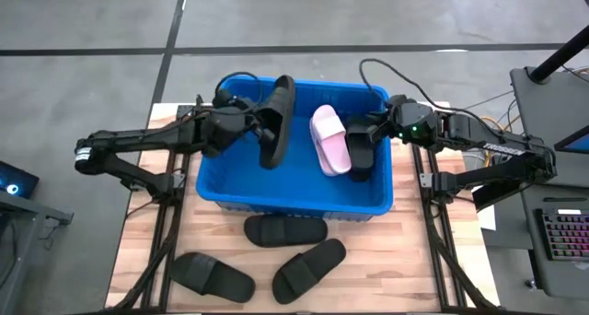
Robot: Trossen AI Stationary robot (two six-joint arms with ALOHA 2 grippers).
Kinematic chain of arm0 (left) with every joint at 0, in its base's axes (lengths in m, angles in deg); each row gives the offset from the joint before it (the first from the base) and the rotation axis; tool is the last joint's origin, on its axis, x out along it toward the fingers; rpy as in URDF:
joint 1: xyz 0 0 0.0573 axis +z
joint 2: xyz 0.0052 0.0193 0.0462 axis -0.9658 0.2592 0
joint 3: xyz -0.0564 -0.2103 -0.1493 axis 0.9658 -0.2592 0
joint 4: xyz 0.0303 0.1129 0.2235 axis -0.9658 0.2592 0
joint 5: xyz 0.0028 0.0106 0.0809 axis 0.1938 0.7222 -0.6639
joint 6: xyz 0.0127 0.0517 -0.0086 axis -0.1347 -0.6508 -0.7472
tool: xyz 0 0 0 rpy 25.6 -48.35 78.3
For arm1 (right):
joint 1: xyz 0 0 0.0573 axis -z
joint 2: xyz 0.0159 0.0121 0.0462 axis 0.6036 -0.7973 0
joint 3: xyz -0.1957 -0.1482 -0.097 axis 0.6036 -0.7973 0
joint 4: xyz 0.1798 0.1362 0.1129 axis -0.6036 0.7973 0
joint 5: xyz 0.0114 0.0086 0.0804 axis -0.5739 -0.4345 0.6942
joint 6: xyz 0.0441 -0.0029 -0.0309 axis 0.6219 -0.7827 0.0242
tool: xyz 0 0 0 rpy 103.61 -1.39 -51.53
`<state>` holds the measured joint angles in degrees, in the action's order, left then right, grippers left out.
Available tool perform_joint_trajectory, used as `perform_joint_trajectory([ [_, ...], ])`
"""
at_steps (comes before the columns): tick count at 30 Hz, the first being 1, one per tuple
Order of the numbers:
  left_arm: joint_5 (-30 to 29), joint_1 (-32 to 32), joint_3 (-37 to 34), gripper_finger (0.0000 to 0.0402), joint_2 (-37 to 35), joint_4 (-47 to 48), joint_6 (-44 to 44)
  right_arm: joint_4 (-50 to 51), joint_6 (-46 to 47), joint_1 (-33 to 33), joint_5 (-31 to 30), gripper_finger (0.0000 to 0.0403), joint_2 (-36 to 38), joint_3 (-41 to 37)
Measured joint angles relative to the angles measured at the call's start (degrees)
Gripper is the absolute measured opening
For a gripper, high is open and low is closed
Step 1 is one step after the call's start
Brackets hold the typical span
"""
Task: Pick and place slides into bin
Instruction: Put the black slide into the blue bin
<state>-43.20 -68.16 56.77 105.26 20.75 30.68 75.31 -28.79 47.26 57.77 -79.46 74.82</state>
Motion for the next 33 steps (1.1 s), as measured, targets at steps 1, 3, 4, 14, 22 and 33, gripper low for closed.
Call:
perform_joint_trajectory([
  [1, 0.6, 0.9, 0.7, 0.0001, 0.4, 2.3, 0.0, -1.1, 0.1, 0.0, -0.9, 0.0057, 0.0, 0.0],
  [3, 1.5, 2.3, 1.7, 0.0001, 1.6, 7.0, -0.9, -3.0, 0.2, 0.0, -2.5, 0.0057, 0.0, 0.0],
  [4, 1.9, 2.8, 1.9, 0.0001, 2.3, 8.1, -2.1, -3.8, 0.1, 0.0, -3.3, 0.0056, 0.0, 0.0],
  [14, 4.4, 4.0, 2.1, 0.0001, 11.6, 9.0, -4.5, -5.4, -10.5, 0.0, -10.9, 0.0057, 0.0, 0.0],
  [22, 3.1, 4.5, 6.3, 0.0001, 23.5, 10.5, 2.2, -7.2, -26.2, 2.0, -19.5, 0.0057, 0.1, 0.0],
  [33, -2.3, 6.2, 22.3, 0.0001, 37.7, 30.8, 16.5, -6.9, -33.2, 5.5, -19.9, 0.0057, 0.4, 1.9],
])
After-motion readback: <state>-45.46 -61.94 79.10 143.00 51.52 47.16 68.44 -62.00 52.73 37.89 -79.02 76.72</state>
